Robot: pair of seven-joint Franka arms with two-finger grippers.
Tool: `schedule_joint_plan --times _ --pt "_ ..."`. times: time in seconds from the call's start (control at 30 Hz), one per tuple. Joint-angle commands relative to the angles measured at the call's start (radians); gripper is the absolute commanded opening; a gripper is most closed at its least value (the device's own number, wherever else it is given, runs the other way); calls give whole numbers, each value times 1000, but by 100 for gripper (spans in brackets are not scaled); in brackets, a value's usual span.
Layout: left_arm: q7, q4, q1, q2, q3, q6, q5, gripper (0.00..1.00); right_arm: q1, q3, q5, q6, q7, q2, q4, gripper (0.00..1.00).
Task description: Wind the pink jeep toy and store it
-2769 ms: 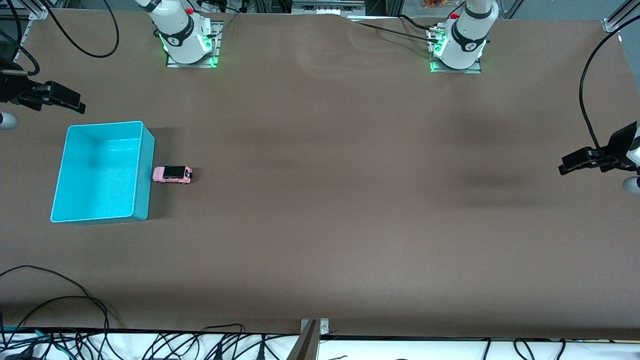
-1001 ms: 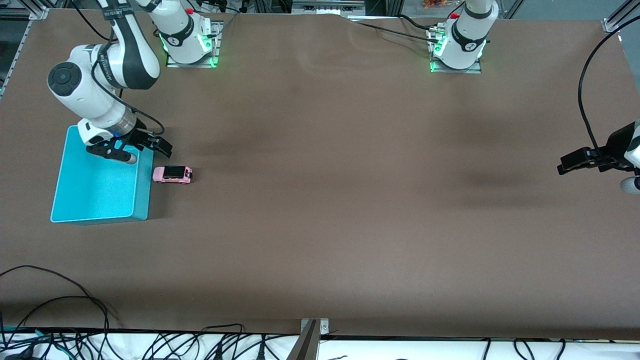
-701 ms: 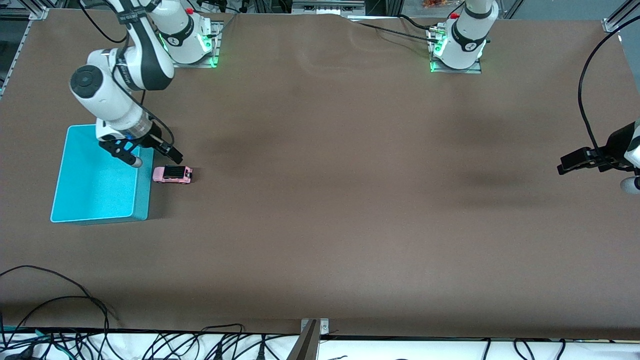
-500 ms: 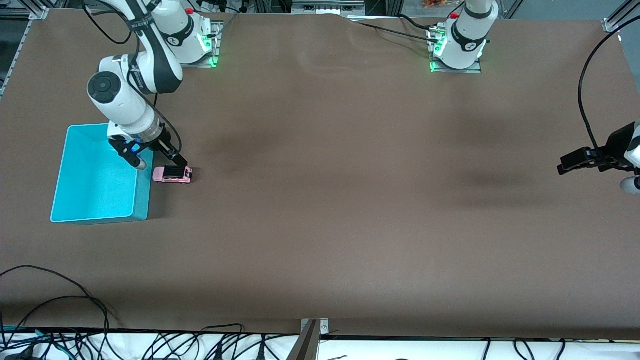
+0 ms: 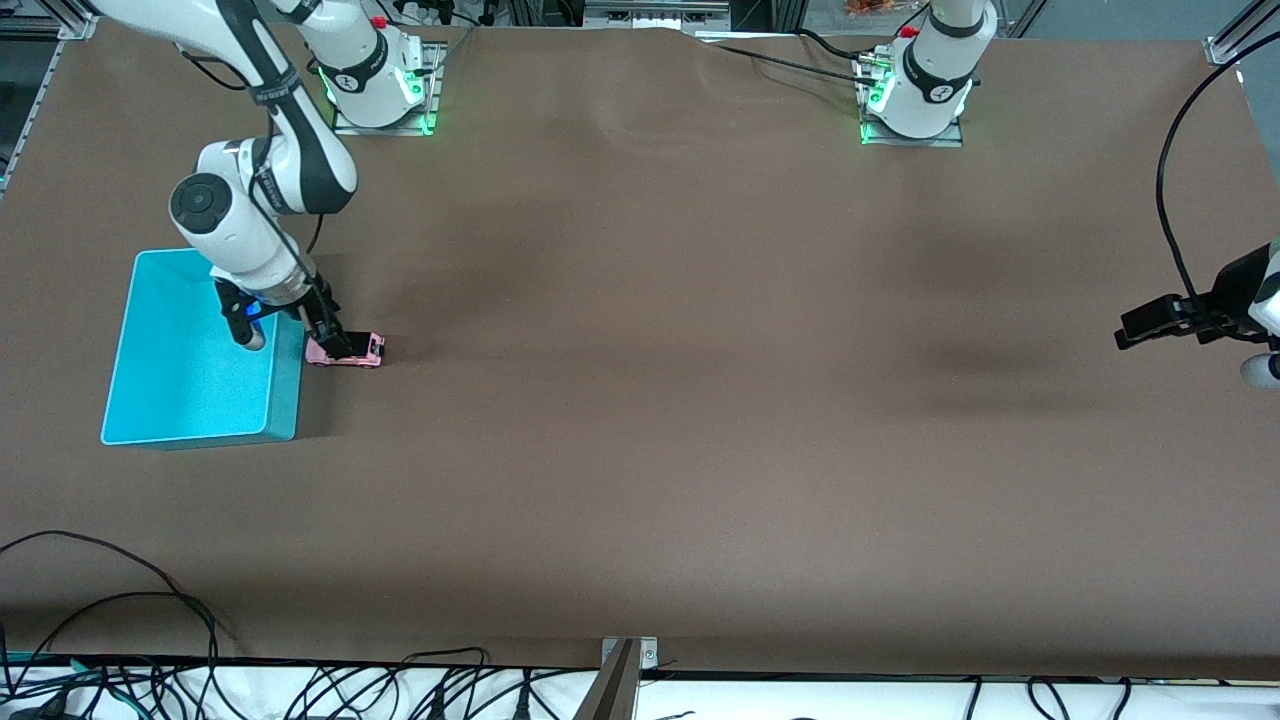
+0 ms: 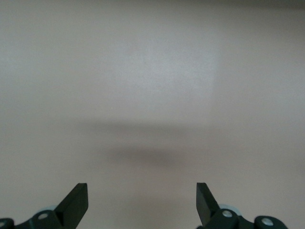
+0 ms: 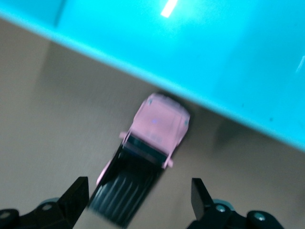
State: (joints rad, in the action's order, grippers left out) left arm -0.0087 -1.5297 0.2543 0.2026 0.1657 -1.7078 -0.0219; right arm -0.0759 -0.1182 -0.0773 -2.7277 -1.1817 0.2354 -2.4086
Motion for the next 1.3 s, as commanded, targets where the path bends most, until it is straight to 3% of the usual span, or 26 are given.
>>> schedule_joint_plan --times 0.0,0.67,1.13,1.2,1.27 --pt "24 -29 8 -31 2 4 27 100 -5 3 -29 -30 -39 53 39 99" --pt "23 -29 8 -31 2 4 27 100 -4 2 -27 -53 -197 111 65 100" --pt "23 -29 8 -31 2 2 27 100 -4 2 -24 -56 -200 137 68 99" --pt "23 -29 8 -31 2 2 27 100 -4 2 -21 -56 -200 137 68 96" --pt "23 -29 8 -29 2 2 27 100 -5 2 -19 -55 -200 139 68 87"
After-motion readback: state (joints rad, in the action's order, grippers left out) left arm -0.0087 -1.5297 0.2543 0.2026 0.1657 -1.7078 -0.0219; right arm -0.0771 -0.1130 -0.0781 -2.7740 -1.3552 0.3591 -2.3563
